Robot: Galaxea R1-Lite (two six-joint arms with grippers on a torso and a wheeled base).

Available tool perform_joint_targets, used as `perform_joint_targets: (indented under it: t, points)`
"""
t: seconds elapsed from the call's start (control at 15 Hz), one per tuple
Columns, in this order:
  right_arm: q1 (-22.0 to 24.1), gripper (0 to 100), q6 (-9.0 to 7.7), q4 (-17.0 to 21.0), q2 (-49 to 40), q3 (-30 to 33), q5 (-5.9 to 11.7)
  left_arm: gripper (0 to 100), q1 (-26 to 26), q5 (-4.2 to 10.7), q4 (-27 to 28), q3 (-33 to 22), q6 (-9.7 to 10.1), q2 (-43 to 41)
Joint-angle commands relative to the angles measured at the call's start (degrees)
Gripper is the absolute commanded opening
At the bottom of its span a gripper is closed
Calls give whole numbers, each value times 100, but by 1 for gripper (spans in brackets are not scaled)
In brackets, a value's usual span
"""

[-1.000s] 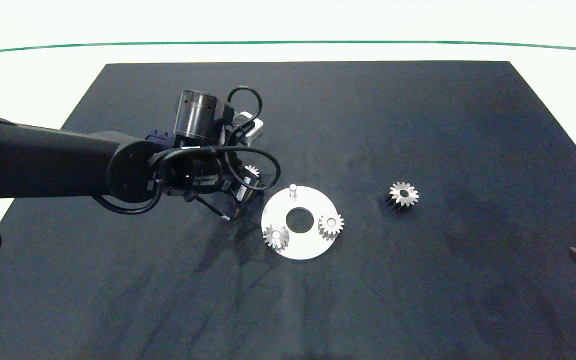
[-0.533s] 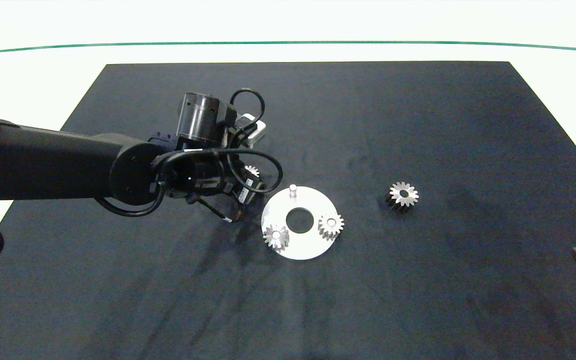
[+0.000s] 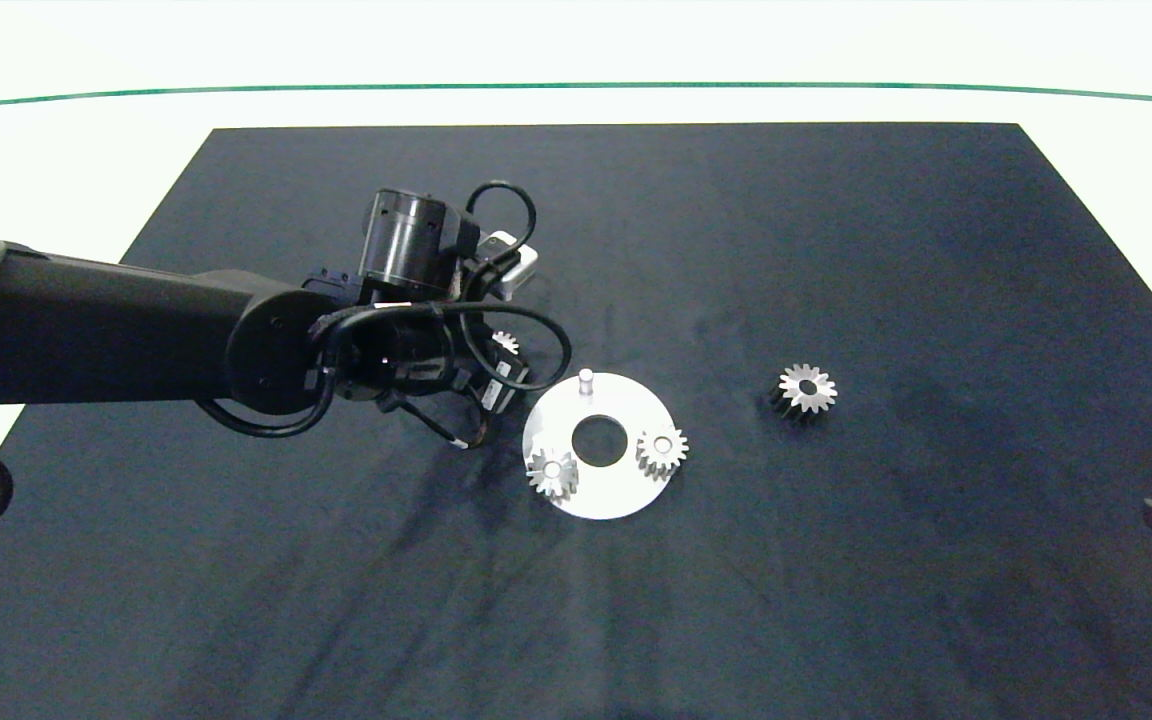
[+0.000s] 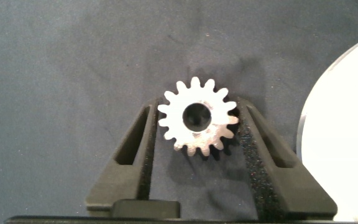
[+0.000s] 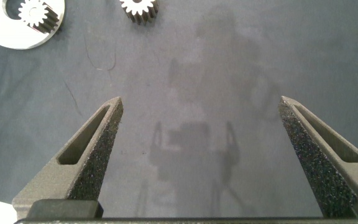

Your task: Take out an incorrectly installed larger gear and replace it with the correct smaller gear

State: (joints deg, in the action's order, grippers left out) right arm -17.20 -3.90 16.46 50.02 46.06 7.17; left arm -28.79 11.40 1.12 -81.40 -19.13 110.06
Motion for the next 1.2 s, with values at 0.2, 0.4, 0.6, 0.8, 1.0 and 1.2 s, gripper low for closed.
perform_joint_targets:
  t: [0.2, 0.4, 0.6, 0.8, 1.0, 1.2]
  points:
    - [6, 100, 3, 15, -1, 0, -14, 32, -30, 3, 2, 10, -12, 33]
    - [6, 100, 12, 15, -18, 0, -14, 26, -39, 3, 11, 45, -12, 25]
    - [6, 100, 100, 7, -45, 0, -14, 22, -47, 3, 20, 45, -12, -11]
    - [6, 100, 100, 15, -45, -9, -14, 22, -47, 3, 37, -8, -12, -169]
    - [6, 100, 100, 7, -45, -9, -14, 22, -100, -6, 169, 1, -21, -371]
    - [6, 100, 100, 7, -80, -9, -14, 22, -452, 3, 336, 54, 49, -696]
